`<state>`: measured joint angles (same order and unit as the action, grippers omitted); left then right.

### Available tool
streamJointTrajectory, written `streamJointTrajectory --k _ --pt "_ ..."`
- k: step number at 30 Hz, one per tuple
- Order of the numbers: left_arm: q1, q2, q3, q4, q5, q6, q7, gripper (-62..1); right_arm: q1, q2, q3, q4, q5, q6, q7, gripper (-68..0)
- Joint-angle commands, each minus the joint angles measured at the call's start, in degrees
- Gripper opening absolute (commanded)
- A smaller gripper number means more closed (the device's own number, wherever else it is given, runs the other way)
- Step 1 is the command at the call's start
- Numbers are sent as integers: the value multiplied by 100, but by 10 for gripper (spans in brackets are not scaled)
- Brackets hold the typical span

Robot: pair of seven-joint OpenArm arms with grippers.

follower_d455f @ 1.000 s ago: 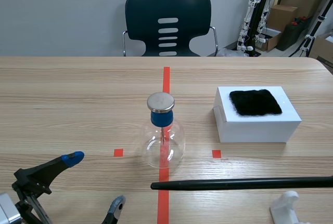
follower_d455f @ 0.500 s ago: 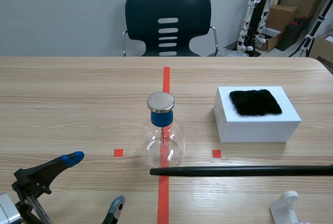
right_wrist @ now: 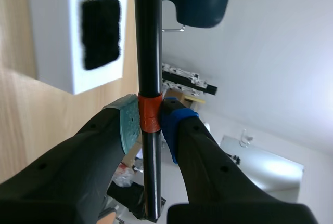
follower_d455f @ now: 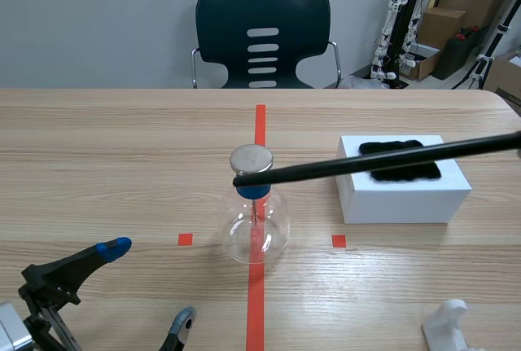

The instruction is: Do the electroscope experiment. move the rod toward and away from the electroscope

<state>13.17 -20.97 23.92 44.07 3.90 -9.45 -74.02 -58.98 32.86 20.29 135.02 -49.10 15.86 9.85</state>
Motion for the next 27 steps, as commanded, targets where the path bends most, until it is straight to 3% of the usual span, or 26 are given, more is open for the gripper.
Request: streamJointTrajectory --k 1,4,10,17,27 --pt "15 -2 -15 81 -20 -9 -94 14 199 144 50 24 168 -227 -114 -658" --pt "15 -2 -15 81 -22 -9 -96 14 369 444 199 24 629 -455 -201 -658" --pt "15 -2 -15 81 -20 -9 -94 14 802 588 791 -146 1384 -470 2 -658" --pt "15 -2 -15 81 -20 -9 -94 14 1421 627 1176 -994 1460 -468 527 -658" --pt "15 -2 -15 81 -20 -9 -4 14 1884 1565 1189 -1878 2009 -505 555 -658"
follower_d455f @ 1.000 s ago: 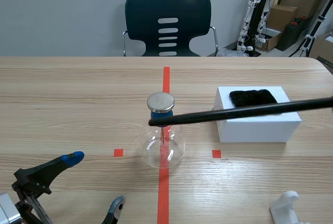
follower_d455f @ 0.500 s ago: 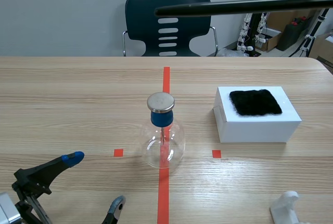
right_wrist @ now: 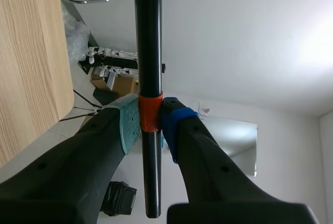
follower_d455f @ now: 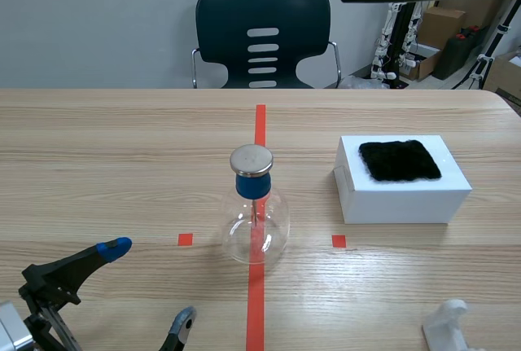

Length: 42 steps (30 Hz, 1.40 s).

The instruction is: Do the electroscope experiment. move the rod toward and away from the electroscope

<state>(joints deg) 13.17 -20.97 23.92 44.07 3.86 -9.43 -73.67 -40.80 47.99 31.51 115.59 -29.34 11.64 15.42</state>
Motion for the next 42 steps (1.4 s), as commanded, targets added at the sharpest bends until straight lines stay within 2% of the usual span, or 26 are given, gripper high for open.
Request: streamJointTrajectory --k 1,10,14,16,21,25,30,34,42 --pt "15 -2 -15 81 -15 -11 22 14 83 96 66 7 33 -105 0 -658" --pt "15 -2 -15 81 -15 -11 70 14 96 234 48 -160 -101 -227 103 -658" --pt "15 -2 -15 81 -15 -11 66 14 105 476 -199 -160 -299 -728 11 -658" --pt "15 -2 -15 81 -15 -11 66 14 269 632 -420 -160 -387 -866 -83 -658" --pt "15 -2 -15 81 -15 -11 66 14 846 872 -1259 -160 -999 -1091 -474 -658" --pt "15 -2 -15 81 -15 -11 66 14 1344 881 -1974 -160 -1587 -1279 -713 -658" --pt "15 -2 -15 81 -15 -11 66 14 1803 879 -2765 -160 -2133 -1320 -1008 -658" --pt "15 -2 -15 81 -17 -11 63 14 2033 769 -3191 -166 -2483 -1338 -1163 -658" --pt "15 -2 -15 81 -15 -11 63 14 2258 461 -3731 -363 -3265 -1338 -1167 -658"
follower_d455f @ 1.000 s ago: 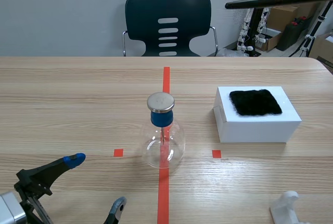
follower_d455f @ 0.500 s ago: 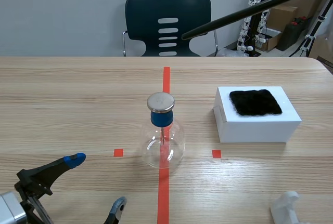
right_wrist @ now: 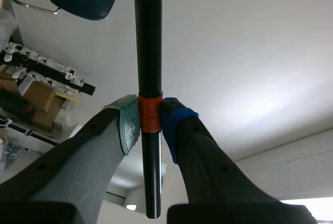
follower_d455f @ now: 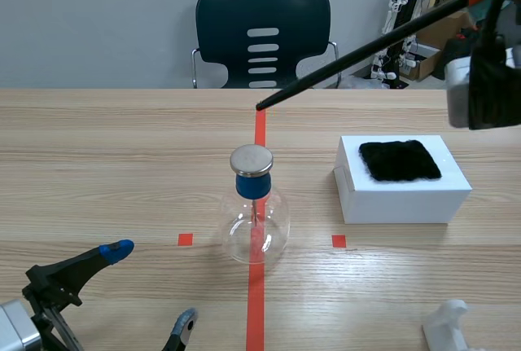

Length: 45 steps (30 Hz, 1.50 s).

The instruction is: Do the electroscope experiment. move the rod toward and away from the electroscope

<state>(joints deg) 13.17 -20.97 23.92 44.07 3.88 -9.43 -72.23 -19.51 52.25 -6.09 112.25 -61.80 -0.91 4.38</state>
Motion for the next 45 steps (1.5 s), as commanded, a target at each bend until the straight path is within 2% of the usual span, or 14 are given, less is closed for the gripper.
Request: streamJointTrajectory --k 1,10,32,37,42,45 --pt "15 -2 -15 81 -20 -11 -81 14 160 9 -39 -74 -87 -83 -63 -658" --pt "15 -2 -15 81 -17 -11 -81 14 448 -343 -378 -391 -358 -87 -55 -658" --pt "15 -2 -15 81 -17 -11 -81 14 442 -420 -487 -407 -376 -83 125 -658" --pt "15 -2 -15 81 -17 -11 -81 14 439 -417 -304 -404 79 -173 68 -658" --pt "15 -2 -15 81 -17 -11 -81 14 391 -393 249 -404 629 -164 109 -658" --pt "15 -2 -15 81 -17 -11 -81 14 264 -251 619 -404 988 -164 142 -658"
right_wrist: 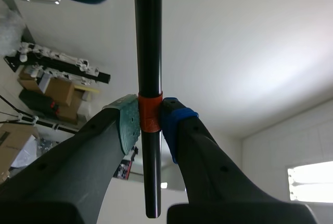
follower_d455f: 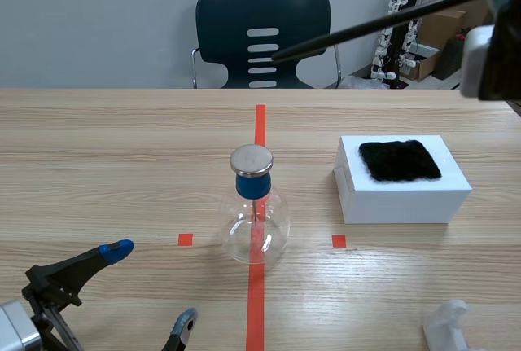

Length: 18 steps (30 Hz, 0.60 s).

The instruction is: Do the electroscope experiment. move the rod toward and away from the electroscope

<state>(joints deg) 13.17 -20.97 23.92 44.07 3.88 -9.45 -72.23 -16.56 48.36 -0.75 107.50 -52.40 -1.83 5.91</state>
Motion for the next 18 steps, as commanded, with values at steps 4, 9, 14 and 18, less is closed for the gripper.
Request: streamJointTrajectory --k 4,9,14,18 --pt "15 -2 -15 81 -17 -9 -81 14 -295 271 634 70 503 -72 24 -658" --pt "15 -2 -15 81 -17 -9 -81 14 -688 275 1325 68 975 -50 131 -658" --pt "15 -2 -15 81 -17 -9 -81 14 -1126 275 1895 68 1410 -9 267 -658" --pt "15 -2 -15 81 -17 -9 -81 14 -1331 273 2103 66 1521 17 372 -658"
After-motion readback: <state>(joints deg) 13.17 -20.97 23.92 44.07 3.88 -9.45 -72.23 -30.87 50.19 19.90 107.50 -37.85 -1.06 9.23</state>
